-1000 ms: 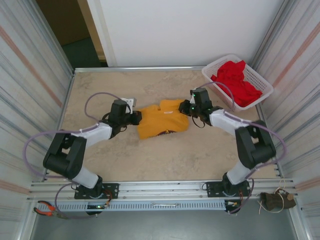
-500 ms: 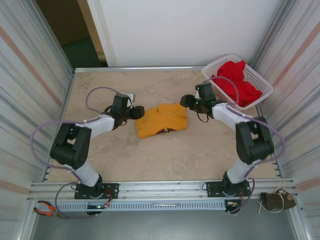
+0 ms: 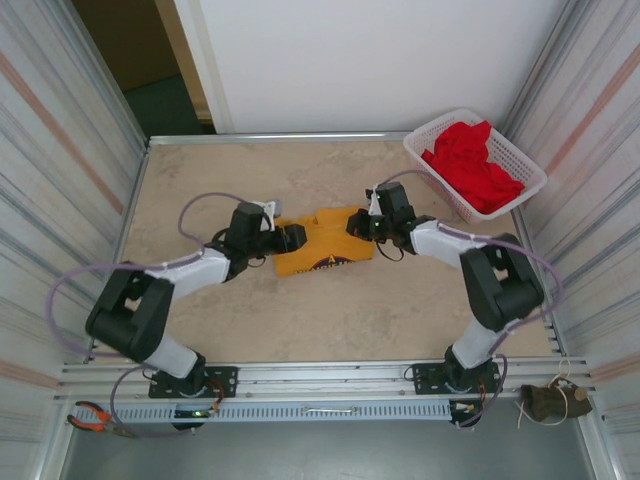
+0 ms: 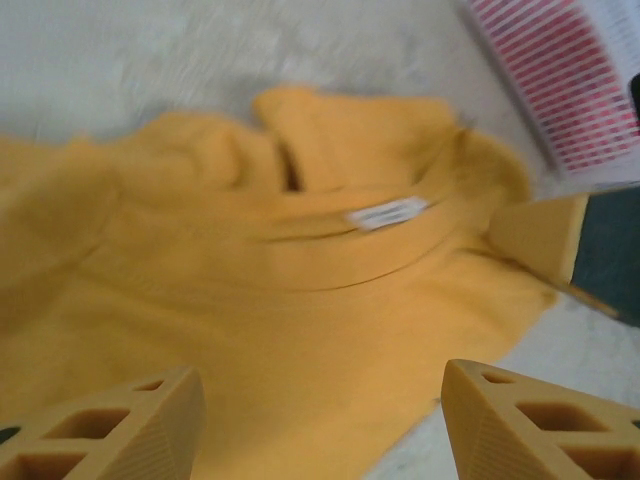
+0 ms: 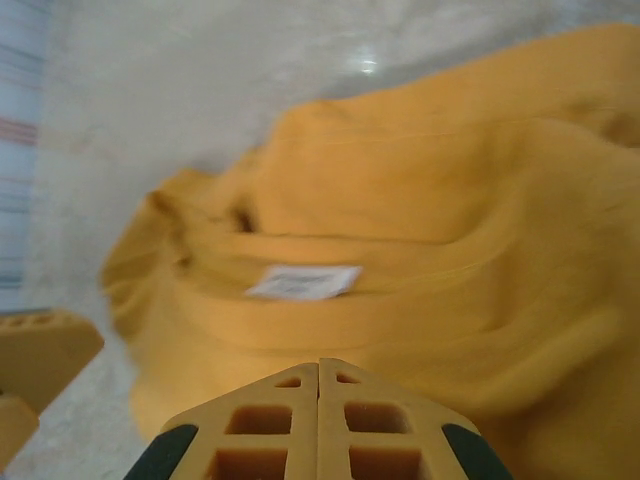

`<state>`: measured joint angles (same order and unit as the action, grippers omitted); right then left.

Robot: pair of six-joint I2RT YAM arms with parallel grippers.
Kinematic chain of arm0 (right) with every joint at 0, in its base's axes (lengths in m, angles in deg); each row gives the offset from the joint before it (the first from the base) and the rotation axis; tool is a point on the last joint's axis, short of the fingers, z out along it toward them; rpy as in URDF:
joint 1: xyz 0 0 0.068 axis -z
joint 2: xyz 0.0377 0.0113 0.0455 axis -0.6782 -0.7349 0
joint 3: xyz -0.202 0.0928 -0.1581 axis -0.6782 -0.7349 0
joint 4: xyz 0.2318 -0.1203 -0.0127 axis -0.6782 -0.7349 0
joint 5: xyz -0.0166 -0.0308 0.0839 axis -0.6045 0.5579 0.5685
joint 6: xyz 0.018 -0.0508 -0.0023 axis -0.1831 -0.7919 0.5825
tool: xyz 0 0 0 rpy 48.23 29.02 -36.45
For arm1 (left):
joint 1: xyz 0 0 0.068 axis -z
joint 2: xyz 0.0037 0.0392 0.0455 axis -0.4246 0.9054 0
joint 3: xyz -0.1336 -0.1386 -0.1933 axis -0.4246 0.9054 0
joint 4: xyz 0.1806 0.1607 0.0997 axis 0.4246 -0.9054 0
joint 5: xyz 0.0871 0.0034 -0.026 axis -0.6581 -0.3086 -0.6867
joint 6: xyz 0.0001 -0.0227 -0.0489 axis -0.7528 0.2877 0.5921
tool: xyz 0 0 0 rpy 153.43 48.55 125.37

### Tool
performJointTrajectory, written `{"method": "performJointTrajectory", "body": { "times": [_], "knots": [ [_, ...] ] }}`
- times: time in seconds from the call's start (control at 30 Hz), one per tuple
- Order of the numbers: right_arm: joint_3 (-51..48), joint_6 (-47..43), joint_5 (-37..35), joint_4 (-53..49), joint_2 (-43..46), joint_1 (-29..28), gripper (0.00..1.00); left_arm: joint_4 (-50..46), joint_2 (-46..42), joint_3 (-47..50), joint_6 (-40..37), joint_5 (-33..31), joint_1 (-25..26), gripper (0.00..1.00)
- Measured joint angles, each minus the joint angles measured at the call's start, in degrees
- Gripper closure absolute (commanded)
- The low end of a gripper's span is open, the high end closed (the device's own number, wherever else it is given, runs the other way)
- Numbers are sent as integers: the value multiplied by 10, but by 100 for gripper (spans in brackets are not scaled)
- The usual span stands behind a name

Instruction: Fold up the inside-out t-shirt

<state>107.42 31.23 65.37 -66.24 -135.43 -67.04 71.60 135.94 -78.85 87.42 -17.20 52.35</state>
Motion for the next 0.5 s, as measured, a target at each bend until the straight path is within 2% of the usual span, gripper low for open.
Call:
{"method": "performJointTrajectory", "body": {
  "times": [0.13, 0.27, 0.4, 0.5],
  "knots": [
    [0, 26, 8, 49, -68, 42, 99, 18, 68, 0, 2, 5, -9, 37],
    [0, 46, 18, 65, -96, 65, 98, 51, 97, -6, 0, 21, -27, 38],
    [-2, 56, 24, 63, -81, 69, 98, 54, 96, -7, 1, 33, -36, 37],
    [-2, 55, 19, 35, -34, 64, 96, 26, 77, -13, 1, 37, -34, 36]
  ]
}}
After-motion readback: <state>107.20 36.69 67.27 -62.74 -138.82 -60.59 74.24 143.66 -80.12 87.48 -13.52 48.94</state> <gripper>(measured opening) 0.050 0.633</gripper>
